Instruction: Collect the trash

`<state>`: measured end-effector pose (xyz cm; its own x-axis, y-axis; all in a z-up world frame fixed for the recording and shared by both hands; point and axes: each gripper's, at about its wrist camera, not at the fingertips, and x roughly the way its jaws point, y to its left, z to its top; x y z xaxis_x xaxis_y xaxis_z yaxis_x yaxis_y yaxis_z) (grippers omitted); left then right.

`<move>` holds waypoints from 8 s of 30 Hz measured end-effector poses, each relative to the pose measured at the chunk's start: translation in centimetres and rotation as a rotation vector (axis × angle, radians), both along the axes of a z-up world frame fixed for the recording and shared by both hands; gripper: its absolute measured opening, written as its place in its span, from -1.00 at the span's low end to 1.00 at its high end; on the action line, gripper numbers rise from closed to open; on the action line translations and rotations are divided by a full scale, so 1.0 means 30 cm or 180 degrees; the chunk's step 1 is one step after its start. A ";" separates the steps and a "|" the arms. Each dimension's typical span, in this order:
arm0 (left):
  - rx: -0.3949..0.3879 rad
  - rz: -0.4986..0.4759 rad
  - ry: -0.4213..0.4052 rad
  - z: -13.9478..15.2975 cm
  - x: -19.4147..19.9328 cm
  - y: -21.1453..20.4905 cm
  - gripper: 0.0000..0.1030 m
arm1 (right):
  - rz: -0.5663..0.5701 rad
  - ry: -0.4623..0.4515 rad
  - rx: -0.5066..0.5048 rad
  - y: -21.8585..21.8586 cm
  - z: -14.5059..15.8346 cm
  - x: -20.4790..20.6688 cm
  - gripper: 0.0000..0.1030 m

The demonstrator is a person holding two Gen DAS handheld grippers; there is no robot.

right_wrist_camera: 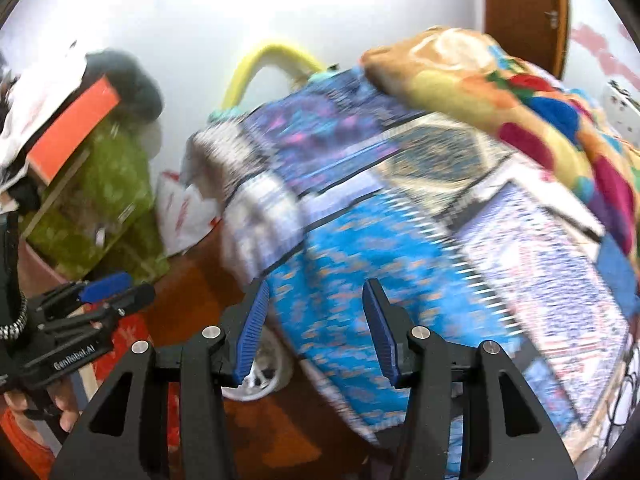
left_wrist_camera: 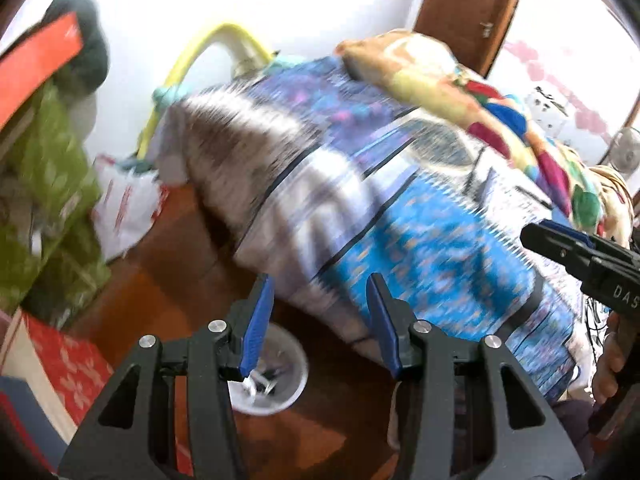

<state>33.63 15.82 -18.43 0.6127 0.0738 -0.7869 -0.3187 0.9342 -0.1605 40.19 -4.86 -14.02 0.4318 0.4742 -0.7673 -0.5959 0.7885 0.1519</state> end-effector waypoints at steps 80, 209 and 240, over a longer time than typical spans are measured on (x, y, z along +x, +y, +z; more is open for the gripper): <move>0.0483 -0.1605 0.0021 -0.190 1.263 -1.038 -0.61 | -0.1037 0.0040 -0.0184 -0.843 -0.174 0.764 -0.80; 0.0548 -0.0701 -0.1593 0.632 -1.044 -0.479 0.28 | -0.1070 -0.1800 0.0779 -0.398 0.561 -1.166 0.60; 0.0583 -0.0671 -0.1551 0.604 -1.125 -0.477 0.75 | -0.1413 -0.1884 0.0520 -0.432 0.536 -1.290 0.99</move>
